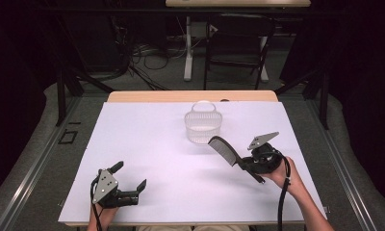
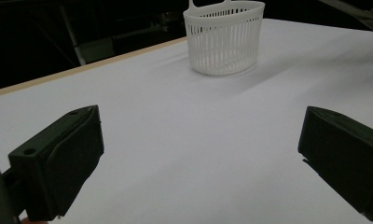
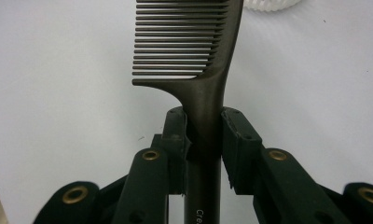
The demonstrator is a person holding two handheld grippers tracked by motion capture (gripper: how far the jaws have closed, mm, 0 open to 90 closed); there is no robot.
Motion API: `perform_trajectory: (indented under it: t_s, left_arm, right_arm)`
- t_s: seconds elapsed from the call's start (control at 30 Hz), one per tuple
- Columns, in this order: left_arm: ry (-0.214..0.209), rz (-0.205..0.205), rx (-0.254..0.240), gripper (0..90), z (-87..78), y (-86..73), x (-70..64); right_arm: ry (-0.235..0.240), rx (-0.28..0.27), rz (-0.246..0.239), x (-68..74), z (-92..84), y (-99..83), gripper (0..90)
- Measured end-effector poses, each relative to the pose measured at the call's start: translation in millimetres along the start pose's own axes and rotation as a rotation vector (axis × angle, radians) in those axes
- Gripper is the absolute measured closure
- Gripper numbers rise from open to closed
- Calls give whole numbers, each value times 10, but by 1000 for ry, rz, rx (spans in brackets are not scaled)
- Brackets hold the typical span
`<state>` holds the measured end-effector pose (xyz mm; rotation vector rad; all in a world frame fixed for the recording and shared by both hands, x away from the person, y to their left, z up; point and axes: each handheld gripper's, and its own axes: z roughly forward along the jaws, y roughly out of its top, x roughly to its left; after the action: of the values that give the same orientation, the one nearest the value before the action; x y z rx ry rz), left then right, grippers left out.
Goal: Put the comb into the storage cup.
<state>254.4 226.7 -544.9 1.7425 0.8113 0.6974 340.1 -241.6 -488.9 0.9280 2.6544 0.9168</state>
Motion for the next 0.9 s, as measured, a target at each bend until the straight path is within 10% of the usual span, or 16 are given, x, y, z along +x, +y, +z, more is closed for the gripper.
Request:
perform_trajectory:
  t_s: [0.9]
  left_arm:
    - [3,6,-2,3,4,7,-4]
  right_arm:
    - [-49,-121,35,-1,6,23,725]
